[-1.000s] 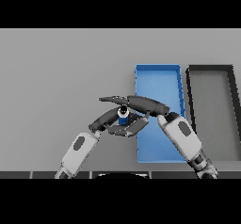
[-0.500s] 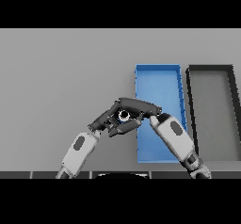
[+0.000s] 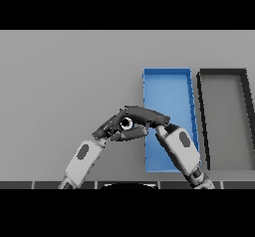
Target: Pick up the blue pipe and place it into the blue bin.
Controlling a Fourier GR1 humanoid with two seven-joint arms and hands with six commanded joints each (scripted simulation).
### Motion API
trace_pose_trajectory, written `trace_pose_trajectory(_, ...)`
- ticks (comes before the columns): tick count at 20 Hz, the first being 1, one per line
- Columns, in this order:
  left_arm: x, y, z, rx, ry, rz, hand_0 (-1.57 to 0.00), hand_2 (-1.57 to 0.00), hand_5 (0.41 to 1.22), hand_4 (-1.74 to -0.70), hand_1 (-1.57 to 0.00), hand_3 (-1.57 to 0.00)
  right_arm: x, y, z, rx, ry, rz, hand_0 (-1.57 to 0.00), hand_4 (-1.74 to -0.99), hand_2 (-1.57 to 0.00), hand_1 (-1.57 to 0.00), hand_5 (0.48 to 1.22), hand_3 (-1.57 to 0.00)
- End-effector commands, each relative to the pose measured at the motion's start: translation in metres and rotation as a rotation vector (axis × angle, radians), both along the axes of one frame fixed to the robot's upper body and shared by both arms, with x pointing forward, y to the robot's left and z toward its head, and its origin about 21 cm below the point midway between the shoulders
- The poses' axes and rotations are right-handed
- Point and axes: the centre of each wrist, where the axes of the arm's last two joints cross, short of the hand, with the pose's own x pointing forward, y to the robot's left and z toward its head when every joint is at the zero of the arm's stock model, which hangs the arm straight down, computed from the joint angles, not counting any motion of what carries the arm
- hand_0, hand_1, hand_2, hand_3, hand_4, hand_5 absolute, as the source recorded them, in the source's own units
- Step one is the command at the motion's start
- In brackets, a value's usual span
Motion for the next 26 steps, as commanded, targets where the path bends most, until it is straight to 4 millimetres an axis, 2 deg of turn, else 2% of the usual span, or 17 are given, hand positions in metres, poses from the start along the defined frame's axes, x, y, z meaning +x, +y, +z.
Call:
trace_pose_trajectory(1,0.003,0.000,0.002,0.020,-0.005,0.008,-1.45,-1.34,1.221,-1.63,-1.37,-1.05,0.002,-0.001,0.002,0.013,-0.009,-0.019,-1.55,-1.496,-1.55,-1.55,1.197,-1.55)
trace_pose_trajectory(3,0.003,0.003,0.001,0.068,-0.016,-0.008,-0.94,-0.85,1.221,-1.41,-0.88,-0.67,0.000,-0.001,0.002,0.015,-0.016,-0.029,-1.56,-1.497,-1.56,-1.56,1.206,-1.56)
trace_pose_trajectory(5,0.001,0.003,-0.002,0.104,-0.011,-0.033,-0.60,-0.55,1.221,-1.25,-0.56,-0.43,0.000,-0.004,0.000,0.004,-0.013,-0.035,-1.56,-1.498,-1.56,-1.56,1.211,-1.56)
trace_pose_trajectory(7,0.007,0.008,0.002,0.138,0.004,-0.040,-0.38,-0.35,1.063,-1.13,-0.36,-0.27,0.001,0.000,0.002,0.002,-0.016,-0.046,-1.57,-1.498,-1.57,-1.57,1.215,-1.56)
trace_pose_trajectory(9,0.006,0.011,-0.001,0.164,0.036,-0.037,-0.25,-0.22,0.912,-1.06,-0.23,-0.18,0.001,0.002,0.002,0.014,-0.010,-0.042,-1.57,-1.499,-1.57,-1.57,1.217,-1.57)
trace_pose_trajectory(12,0.005,0.007,-0.001,0.179,0.056,-0.023,-0.13,-0.11,0.729,-0.99,-0.12,-0.09,0.001,0.001,0.002,0.008,-0.026,-0.054,-1.57,-1.499,-1.57,-1.57,1.219,-1.57)
trace_pose_trajectory(16,0.007,0.009,-0.005,0.208,0.111,0.011,-0.05,-0.05,0.578,-0.97,-0.05,-0.04,0.002,0.000,0.000,0.045,-0.033,-0.051,-1.57,-1.499,-1.57,-1.57,1.220,-1.57)
trace_pose_trajectory(20,0.006,0.007,-0.009,0.200,0.117,0.023,-0.02,-0.02,0.519,-0.97,-0.02,-0.01,0.009,0.004,0.012,0.064,0.009,-0.071,-1.57,-1.496,-1.57,-1.57,1.221,-1.57)
trace_pose_trajectory(24,0.006,0.005,-0.010,0.237,0.145,0.022,-0.01,-0.01,0.489,-0.97,-0.01,-0.01,0.011,-0.002,0.050,0.162,0.064,-0.050,-1.57,-1.494,-1.57,-1.57,1.221,-1.57)
trace_pose_trajectory(26,0.005,0.007,-0.012,0.250,0.142,0.029,0.00,0.00,0.479,-0.97,0.00,0.00,0.019,-0.010,0.070,0.208,0.068,-0.058,-1.57,-1.495,-1.57,-1.57,1.221,-1.57)
